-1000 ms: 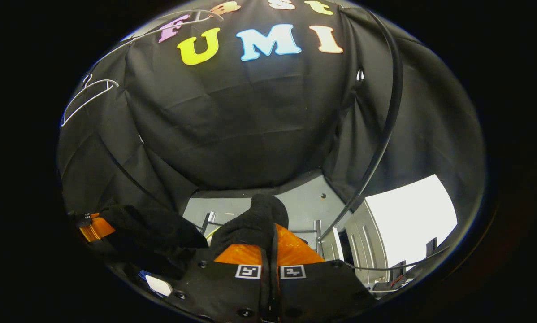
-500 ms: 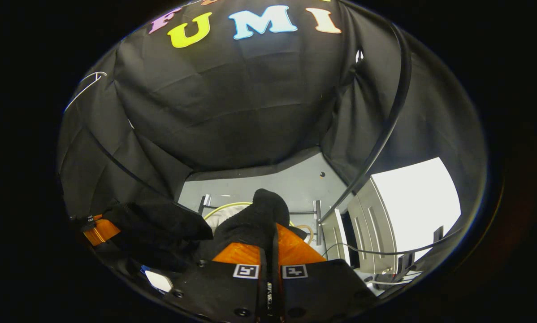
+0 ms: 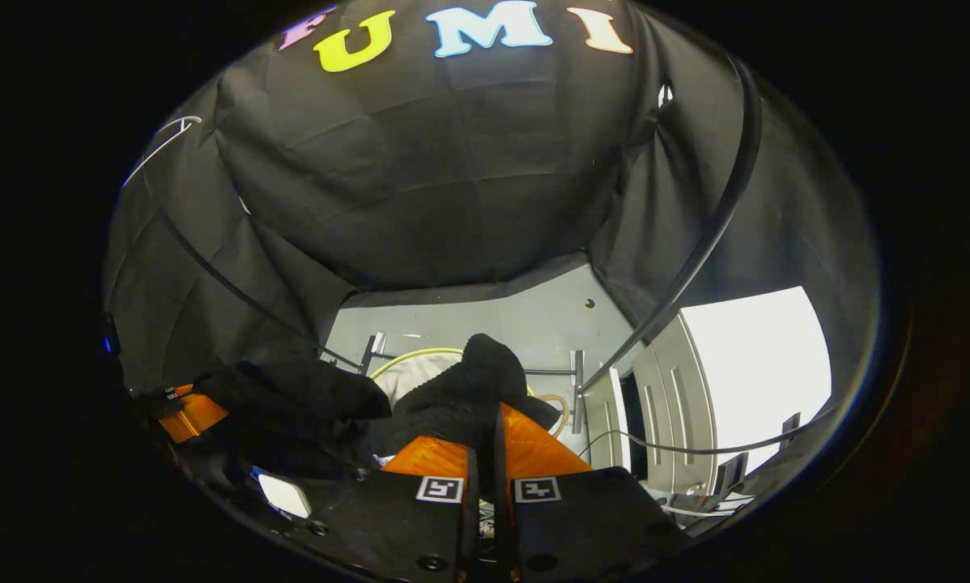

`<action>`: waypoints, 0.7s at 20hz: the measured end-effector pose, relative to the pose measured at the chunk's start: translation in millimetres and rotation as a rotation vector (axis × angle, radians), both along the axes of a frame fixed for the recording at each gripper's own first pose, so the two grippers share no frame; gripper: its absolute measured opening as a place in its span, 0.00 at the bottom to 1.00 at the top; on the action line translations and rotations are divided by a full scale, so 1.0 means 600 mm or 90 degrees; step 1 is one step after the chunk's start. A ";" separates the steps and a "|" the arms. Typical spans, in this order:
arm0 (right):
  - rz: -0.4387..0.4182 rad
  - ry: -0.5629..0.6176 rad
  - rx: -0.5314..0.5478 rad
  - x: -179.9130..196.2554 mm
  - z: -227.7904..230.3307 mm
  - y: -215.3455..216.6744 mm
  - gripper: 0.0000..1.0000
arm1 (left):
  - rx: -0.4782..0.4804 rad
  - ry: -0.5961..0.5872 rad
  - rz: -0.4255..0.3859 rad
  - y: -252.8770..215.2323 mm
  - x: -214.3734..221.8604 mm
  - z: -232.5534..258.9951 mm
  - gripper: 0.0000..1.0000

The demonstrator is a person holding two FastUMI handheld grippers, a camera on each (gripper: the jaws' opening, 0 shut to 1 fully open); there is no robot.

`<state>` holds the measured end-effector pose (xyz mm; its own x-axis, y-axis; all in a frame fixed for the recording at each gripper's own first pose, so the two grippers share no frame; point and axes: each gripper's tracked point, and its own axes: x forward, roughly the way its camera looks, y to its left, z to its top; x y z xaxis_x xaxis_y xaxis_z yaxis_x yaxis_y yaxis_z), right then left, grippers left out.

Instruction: Grasp the clothes on the hanger with both hands and then place them into the laundry hamper below.

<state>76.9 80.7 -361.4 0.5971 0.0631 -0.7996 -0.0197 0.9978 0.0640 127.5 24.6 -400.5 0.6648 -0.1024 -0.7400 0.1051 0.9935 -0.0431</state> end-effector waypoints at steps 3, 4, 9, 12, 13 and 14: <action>0.014 0.014 0.005 -0.011 -0.001 0.008 0.17 | -0.007 0.007 0.011 0.007 -0.008 -0.011 0.09; 0.017 0.020 0.003 -0.015 -0.001 0.008 0.18 | -0.007 0.011 0.015 0.013 -0.022 -0.014 0.12; 0.033 0.012 -0.006 -0.038 0.016 0.010 0.38 | -0.018 0.026 0.019 0.020 -0.061 -0.021 0.44; 0.049 0.004 -0.023 -0.052 0.027 0.000 0.65 | 0.000 0.010 0.026 0.039 -0.069 -0.018 0.86; 0.046 0.001 -0.025 -0.055 0.029 -0.004 0.74 | 0.004 0.009 0.031 0.045 -0.075 -0.016 0.87; 0.040 -0.003 -0.027 -0.060 0.033 -0.011 0.86 | 0.005 0.010 0.037 0.049 -0.081 -0.014 0.90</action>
<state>40.6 74.0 -341.5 0.5963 0.0668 -0.8000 -0.0820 0.9964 0.0221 79.1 54.0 -408.6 0.6578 -0.0579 -0.7509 0.0463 0.9983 -0.0363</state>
